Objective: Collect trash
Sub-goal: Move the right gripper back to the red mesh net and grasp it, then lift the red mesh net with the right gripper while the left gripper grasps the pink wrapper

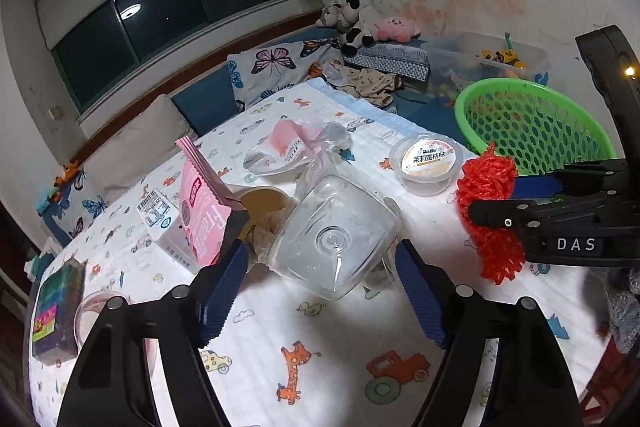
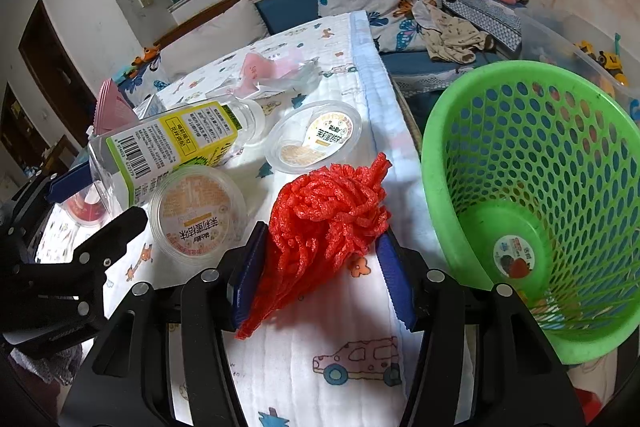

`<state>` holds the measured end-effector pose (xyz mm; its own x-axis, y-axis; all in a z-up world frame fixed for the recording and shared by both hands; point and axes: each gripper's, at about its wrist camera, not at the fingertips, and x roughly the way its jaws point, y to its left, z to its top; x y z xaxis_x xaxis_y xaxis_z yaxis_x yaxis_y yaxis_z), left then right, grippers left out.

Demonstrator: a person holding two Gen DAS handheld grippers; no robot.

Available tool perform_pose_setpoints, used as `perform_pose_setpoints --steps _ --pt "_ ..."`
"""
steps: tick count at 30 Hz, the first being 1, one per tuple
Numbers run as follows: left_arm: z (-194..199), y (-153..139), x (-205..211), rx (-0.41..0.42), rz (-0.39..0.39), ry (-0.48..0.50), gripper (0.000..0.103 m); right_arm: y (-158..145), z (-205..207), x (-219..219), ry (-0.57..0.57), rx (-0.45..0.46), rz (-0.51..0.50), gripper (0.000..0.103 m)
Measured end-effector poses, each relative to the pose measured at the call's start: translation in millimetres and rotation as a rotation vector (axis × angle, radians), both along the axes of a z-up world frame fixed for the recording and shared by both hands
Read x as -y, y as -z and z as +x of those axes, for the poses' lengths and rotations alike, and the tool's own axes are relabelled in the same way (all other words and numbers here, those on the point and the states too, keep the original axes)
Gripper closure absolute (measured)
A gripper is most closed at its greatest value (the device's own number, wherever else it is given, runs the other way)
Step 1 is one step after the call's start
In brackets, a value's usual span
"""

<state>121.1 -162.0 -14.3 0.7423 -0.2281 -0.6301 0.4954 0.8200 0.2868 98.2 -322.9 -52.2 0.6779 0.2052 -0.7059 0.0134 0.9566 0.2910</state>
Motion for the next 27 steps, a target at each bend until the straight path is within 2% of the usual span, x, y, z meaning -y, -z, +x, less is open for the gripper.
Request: perform_pose_setpoints --steps 3,6,10,13,15,20,24,27 --pt "-3 -1 2 0.015 0.003 0.008 0.029 2 2 0 0.000 -0.003 0.000 0.048" --pt "-3 -2 3 -0.017 -0.013 0.021 0.029 2 2 0 0.000 -0.003 0.004 0.048" --pt "-7 -12 -4 -0.048 -0.080 0.038 0.027 2 2 0 -0.002 -0.003 0.005 0.048" --pt "-9 -28 -16 -0.052 -0.162 0.035 0.025 1 2 1 -0.004 -0.002 0.005 0.048" --pt "-6 -35 -22 -0.038 -0.191 0.001 0.024 1 2 0 -0.003 -0.001 0.006 0.048" --pt "20 -47 -37 0.001 -0.224 -0.165 0.022 0 3 1 -0.005 0.000 0.006 0.049" --pt "45 -47 -49 -0.039 -0.256 -0.272 0.022 1 4 2 -0.006 0.001 0.011 0.050" --pt "61 -43 -54 -0.086 -0.271 -0.317 0.022 1 4 1 -0.007 0.003 0.012 0.051"
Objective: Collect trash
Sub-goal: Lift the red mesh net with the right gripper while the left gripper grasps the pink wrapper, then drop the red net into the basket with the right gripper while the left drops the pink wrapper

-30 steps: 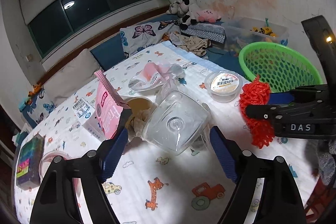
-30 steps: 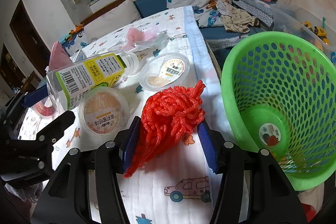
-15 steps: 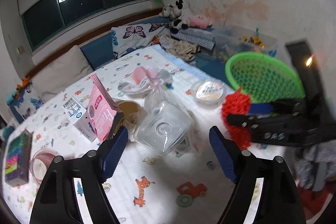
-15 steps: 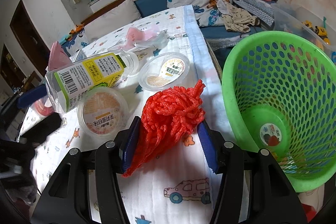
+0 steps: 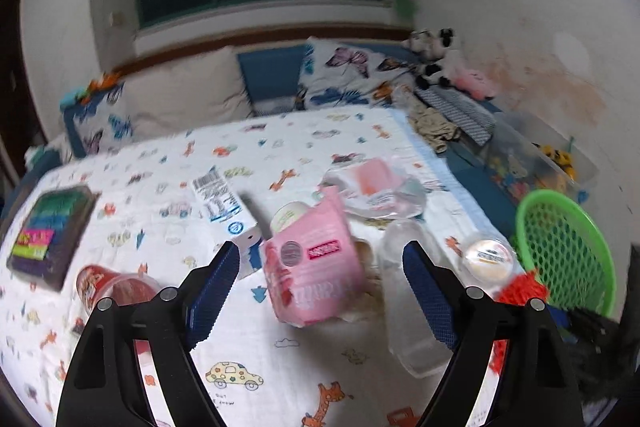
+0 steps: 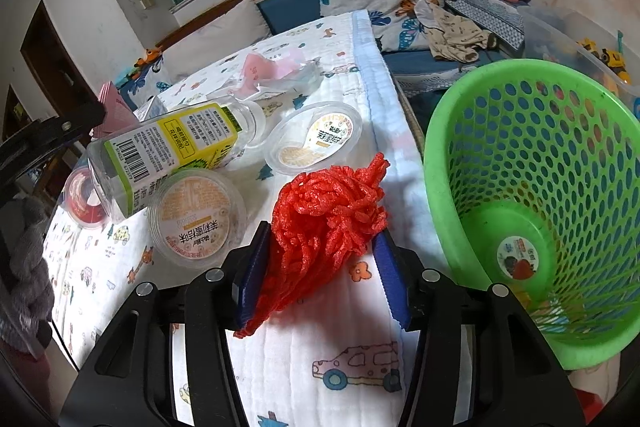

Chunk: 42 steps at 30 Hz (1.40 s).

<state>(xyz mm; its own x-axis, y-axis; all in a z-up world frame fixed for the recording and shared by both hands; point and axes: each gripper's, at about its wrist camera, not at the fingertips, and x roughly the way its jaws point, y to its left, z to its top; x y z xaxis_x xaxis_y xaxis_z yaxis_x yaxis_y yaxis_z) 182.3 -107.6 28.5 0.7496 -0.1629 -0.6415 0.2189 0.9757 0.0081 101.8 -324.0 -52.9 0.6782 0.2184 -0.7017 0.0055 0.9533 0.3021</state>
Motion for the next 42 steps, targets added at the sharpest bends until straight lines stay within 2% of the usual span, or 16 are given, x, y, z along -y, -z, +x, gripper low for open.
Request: perform_pose_setpoints --steps 6,8,9,11,13,16,20,30,34,42 --pt "19 13 -2 -0.081 -0.010 -0.027 0.024 1 1 1 -0.004 0.001 -0.001 0.053" --pt "24 17 -2 -0.106 -0.004 -0.037 0.031 1 1 1 -0.004 0.003 0.002 0.055" --pt "26 19 -2 -0.121 -0.006 -0.040 0.038 0 0 0 -0.003 0.005 0.001 0.055" --pt "30 23 -7 -0.161 -0.042 -0.037 0.047 -1 -1 0 -0.003 0.011 0.003 0.057" --pt "32 24 -12 -0.182 -0.085 -0.033 0.063 -3 -3 0 -0.003 0.018 -0.001 0.058" --pt "25 22 -18 -0.176 -0.104 -0.033 0.076 -8 -8 -1 -0.007 0.035 -0.002 0.060" --pt "8 9 -25 -0.119 -0.106 -0.037 0.091 -16 -15 -2 -0.012 0.060 0.000 0.061" --pt "-28 -30 -42 -0.024 -0.179 -0.025 0.095 -35 -33 3 -0.004 0.112 0.000 0.066" --pt "-43 -52 -34 0.038 -0.191 0.013 0.095 -43 -41 11 0.016 0.137 0.005 0.066" --pt "-53 -72 -4 0.055 -0.253 0.137 0.095 -58 -55 41 0.089 0.177 -0.009 0.066"
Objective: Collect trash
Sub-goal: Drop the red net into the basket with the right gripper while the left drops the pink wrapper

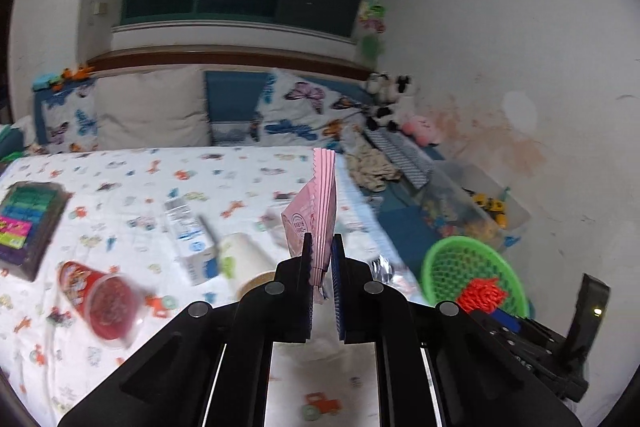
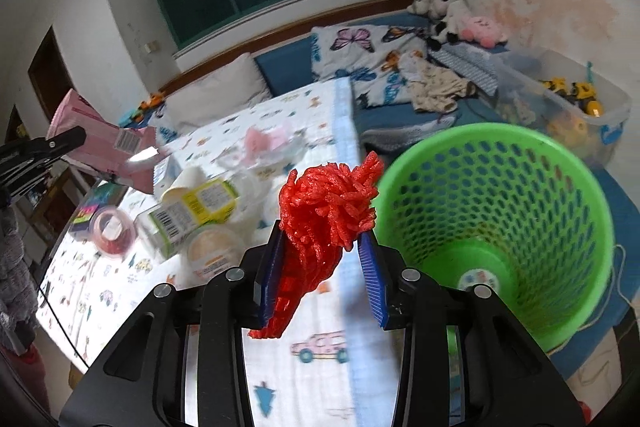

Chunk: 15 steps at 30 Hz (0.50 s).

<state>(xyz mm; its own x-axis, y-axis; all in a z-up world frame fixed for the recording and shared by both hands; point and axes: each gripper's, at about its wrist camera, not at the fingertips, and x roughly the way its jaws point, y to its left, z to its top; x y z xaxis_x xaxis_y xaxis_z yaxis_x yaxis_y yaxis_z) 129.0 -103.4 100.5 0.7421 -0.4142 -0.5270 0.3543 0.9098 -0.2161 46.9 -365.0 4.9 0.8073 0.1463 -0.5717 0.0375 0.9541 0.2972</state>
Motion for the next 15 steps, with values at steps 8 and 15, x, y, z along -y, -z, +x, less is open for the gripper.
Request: perform_pose_setpoints --steps 8,15 --pt "4 3 60 -0.031 -0.039 0.177 0.095 5 -8 48 0.128 -0.029 -0.040 0.066" --pt "11 15 123 -0.064 -0.032 0.296 0.095 27 -8 91 0.225 -0.101 -0.073 0.059"
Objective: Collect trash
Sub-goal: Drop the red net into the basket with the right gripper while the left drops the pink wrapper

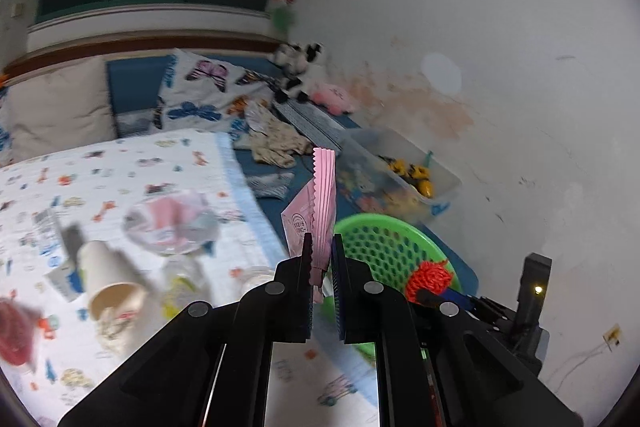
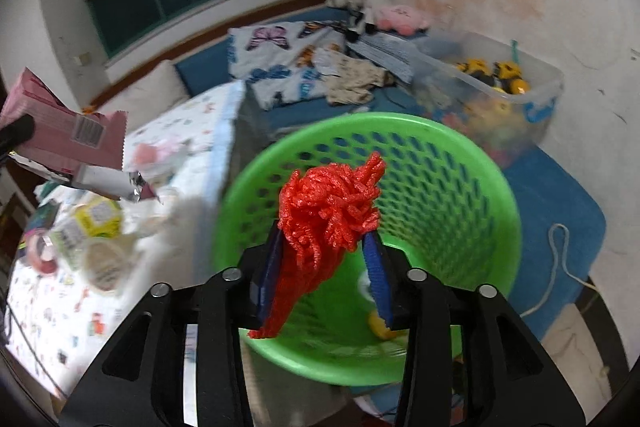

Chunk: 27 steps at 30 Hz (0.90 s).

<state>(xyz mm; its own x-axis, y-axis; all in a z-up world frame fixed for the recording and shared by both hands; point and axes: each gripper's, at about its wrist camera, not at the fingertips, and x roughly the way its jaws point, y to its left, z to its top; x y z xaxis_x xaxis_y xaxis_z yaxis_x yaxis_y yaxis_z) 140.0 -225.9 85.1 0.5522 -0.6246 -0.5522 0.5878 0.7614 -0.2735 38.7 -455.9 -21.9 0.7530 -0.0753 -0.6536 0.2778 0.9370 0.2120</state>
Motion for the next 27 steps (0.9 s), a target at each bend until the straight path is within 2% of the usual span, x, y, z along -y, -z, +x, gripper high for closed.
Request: perform_pose_setpoints --steps 2,10,18,20,21,22,23,27 --pt "4 6 19 -0.013 0.016 0.025 0.095 5 0 9 0.016 -0.007 0.006 0.049" --pt "12 33 77 -0.042 0.094 0.110 0.095 12 -17 28 0.077 -0.012 0.011 0.032" --pt "15 64 115 -0.090 0.164 0.154 0.091 10 -32 35 0.103 0.005 0.011 0.027" --pt "13 70 123 -0.089 0.188 0.166 0.085 10 -35 35 0.105 0.006 0.013 0.026" --pt "13 71 125 -0.087 0.195 0.168 0.075 10 -37 35 0.104 0.004 0.016 0.026" --pt "11 73 126 -0.080 0.203 0.164 0.056 10 -37 34 0.104 0.004 0.017 0.026" --pt "10 74 127 -0.071 0.205 0.158 0.046 11 -39 34 0.107 0.005 0.019 0.026" --pt "6 76 127 -0.056 0.220 0.164 0.046 13 -44 34 0.115 0.004 0.034 0.026"
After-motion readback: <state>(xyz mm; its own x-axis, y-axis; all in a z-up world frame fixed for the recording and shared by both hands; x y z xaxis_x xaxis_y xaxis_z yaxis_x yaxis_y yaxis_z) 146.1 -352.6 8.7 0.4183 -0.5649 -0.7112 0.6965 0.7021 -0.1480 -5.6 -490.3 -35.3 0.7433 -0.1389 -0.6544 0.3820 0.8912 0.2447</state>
